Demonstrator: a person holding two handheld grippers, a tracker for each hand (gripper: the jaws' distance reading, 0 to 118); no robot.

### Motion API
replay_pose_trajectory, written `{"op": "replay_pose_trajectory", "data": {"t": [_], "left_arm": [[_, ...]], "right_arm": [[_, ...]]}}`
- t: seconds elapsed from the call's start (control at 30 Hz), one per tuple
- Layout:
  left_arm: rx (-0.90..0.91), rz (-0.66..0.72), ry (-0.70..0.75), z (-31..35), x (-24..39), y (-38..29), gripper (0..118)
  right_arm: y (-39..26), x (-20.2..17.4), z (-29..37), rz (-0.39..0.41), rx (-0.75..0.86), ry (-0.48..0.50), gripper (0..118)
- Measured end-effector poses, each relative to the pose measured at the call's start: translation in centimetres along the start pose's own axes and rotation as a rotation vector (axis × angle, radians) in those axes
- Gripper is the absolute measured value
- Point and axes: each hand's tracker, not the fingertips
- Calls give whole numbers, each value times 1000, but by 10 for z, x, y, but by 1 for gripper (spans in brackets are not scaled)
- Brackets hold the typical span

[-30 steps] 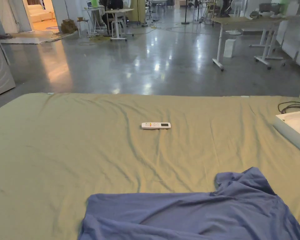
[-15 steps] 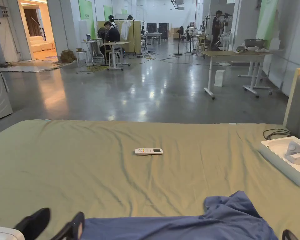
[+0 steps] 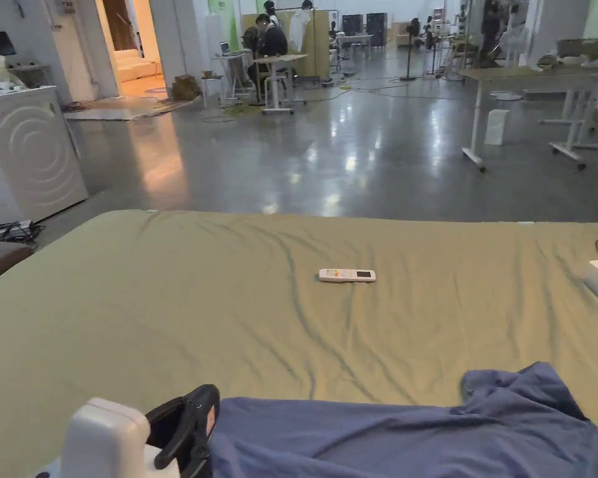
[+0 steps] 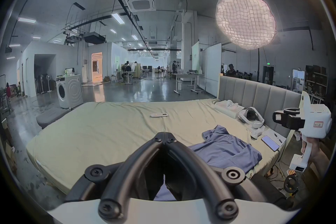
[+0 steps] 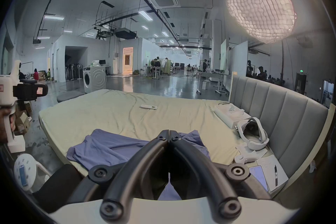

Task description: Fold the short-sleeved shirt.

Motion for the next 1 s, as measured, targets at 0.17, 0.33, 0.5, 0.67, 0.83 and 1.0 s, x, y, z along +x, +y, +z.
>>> {"op": "replay_pose_trajectory", "data": {"t": [0.17,0.33,0.5,0.67,0.83,1.0], "left_arm": [[-186,103,38,-67,-46,-11,1],[-475,185,35,-173,-110,-40,31],[-692,200,85,-288,-157,-97,101],[-801,155,155,-353,-170,-136,101],[-923,166,151,-377,-169,-156,96],[-891,39,128,-371,-134,-138,13]], "right_arm": [[-18,10,-16,-77,-101,11,0],[-40,20,-36,-161,-203,-8,0],[-66,32,-53,-220,-328,-25,0],[-86,47,-64,-273,-409,-62,0],[-91,54,-69,-290,-432,-84,0],[-98,60,-67,-277,-438,-79,0]]}}
